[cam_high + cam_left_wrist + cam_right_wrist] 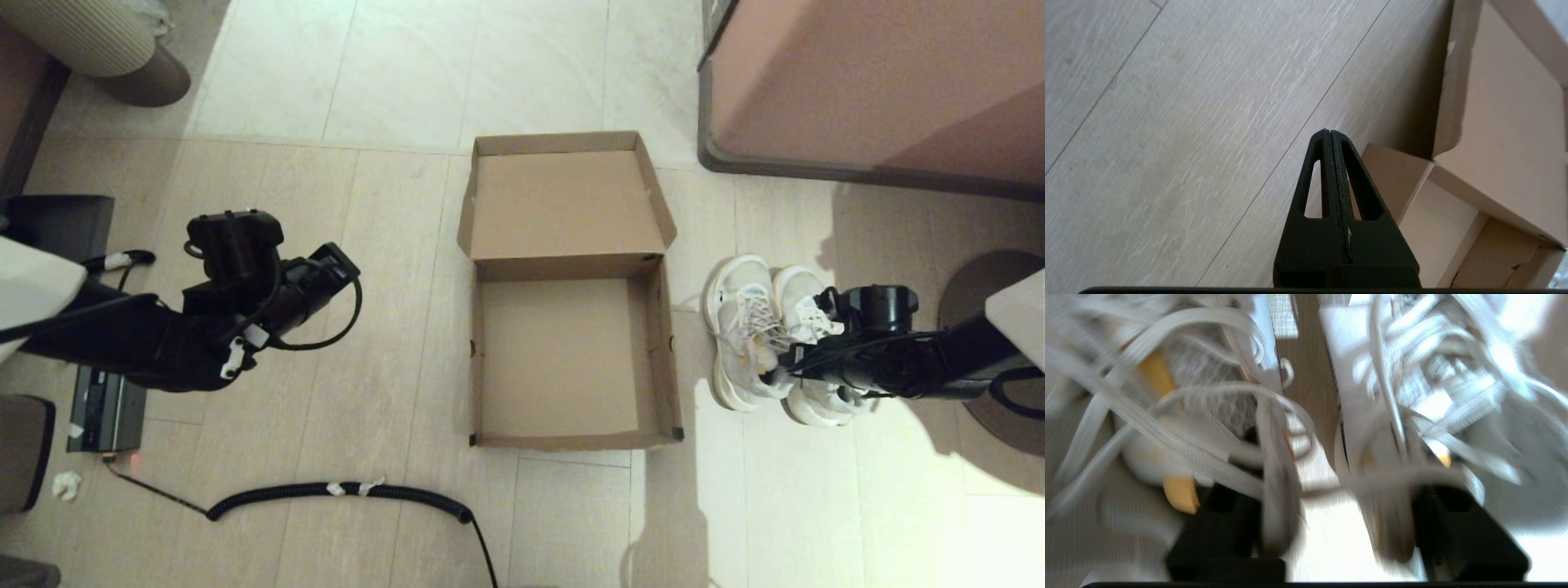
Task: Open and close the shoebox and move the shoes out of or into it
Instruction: Put the shoes out of the shoe box, then put the shoes into the shoe box
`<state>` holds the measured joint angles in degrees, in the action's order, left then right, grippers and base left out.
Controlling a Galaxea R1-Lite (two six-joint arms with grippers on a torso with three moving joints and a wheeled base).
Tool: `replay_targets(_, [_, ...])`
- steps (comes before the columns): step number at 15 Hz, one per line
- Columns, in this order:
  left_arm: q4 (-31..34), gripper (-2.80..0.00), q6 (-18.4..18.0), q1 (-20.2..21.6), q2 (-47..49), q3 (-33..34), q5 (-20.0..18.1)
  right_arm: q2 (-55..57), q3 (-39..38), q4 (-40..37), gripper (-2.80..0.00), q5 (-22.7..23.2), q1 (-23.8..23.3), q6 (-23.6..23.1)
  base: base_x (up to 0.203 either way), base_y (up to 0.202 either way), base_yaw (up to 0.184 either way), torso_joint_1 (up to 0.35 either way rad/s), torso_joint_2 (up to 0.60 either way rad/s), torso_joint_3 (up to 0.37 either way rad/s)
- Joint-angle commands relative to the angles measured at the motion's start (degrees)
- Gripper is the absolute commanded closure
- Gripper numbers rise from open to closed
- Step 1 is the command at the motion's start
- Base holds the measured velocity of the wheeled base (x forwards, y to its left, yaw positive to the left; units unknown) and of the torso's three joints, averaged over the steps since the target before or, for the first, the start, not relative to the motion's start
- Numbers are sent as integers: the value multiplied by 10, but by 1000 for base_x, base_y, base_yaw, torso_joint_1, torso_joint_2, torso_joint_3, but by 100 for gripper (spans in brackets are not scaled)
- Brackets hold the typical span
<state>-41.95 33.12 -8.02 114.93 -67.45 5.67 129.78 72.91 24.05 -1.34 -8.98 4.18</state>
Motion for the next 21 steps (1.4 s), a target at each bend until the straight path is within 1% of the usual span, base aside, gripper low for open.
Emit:
replay_targets(1, [-2,0,2,0,-13,1,2,-62,-39,3,-280,1,0,0,0,0,0,0,0,0])
replay_targets(5, [-2,0,3,0,-30,20,6,-171,-127,4,-280,5,-1,2,0,0,0,0,0,0])
replay_targets(8, [-2,0,3,0,-51,36,6,-212,-167,4,-280,2,-9,0,0,0,0,0,0,0])
replay_targets(10, [-2,0,4,-1,-62,49,5,-191,-169,6,-280,2,-9,-1,0,0,0,0,0,0])
replay_targets(11, [-2,0,4,-2,-64,45,5,-172,-170,18,-280,-1,-6,-5,0,0,0,0,0,0])
replay_targets(14, [-2,0,2,-5,-83,38,3,-99,-166,106,-280,-32,11,-13,0,0,0,0,0,0])
replay_targets(16, [-2,0,4,-4,-90,41,3,-59,-147,151,-280,-63,21,-32,0,0,0,0,0,0])
replay_targets(19, [-2,0,5,-2,-94,40,1,-40,-137,159,-280,-81,29,-59,0,0,0,0,0,0])
replay_targets(21, [-2,0,5,-2,-93,40,1,-37,-141,159,-280,-84,29,-64,0,0,0,0,0,0])
